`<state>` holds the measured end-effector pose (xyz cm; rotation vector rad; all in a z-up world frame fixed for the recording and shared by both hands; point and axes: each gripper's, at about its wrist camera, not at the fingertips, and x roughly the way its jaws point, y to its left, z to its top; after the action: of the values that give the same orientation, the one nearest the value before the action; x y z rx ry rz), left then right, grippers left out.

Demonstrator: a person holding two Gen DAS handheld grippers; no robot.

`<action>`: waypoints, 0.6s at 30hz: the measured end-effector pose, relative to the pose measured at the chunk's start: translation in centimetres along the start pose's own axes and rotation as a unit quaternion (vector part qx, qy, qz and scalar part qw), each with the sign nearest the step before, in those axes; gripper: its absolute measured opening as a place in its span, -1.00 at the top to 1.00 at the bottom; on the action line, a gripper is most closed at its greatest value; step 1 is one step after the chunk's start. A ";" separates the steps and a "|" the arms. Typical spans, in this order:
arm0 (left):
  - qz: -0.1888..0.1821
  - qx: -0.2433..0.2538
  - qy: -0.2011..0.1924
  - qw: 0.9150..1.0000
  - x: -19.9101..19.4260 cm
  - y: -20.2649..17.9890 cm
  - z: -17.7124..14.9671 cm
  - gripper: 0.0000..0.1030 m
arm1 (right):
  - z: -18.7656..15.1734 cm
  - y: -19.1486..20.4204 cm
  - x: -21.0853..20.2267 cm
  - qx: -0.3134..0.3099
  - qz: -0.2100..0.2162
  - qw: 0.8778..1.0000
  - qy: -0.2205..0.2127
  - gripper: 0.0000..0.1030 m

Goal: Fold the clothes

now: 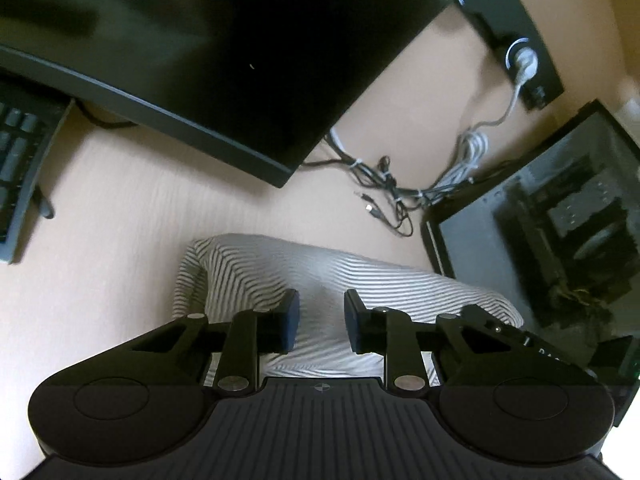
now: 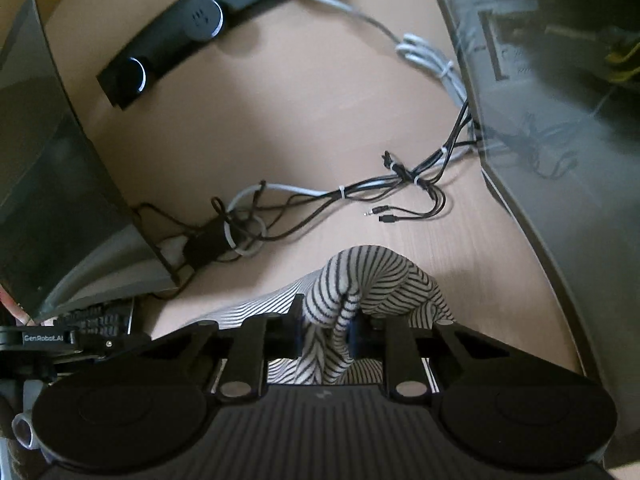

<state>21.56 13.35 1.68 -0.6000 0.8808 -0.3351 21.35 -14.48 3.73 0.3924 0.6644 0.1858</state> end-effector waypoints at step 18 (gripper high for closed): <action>-0.046 0.028 0.048 0.997 0.3 0.5 -1.2 0.47 | -1.7 2.8 -3.7 -0.030 -0.067 0.996 -0.041 0.65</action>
<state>20.83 13.18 0.55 -0.5765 0.9345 -0.4739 17.24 -12.51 5.75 0.2953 0.6015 0.0612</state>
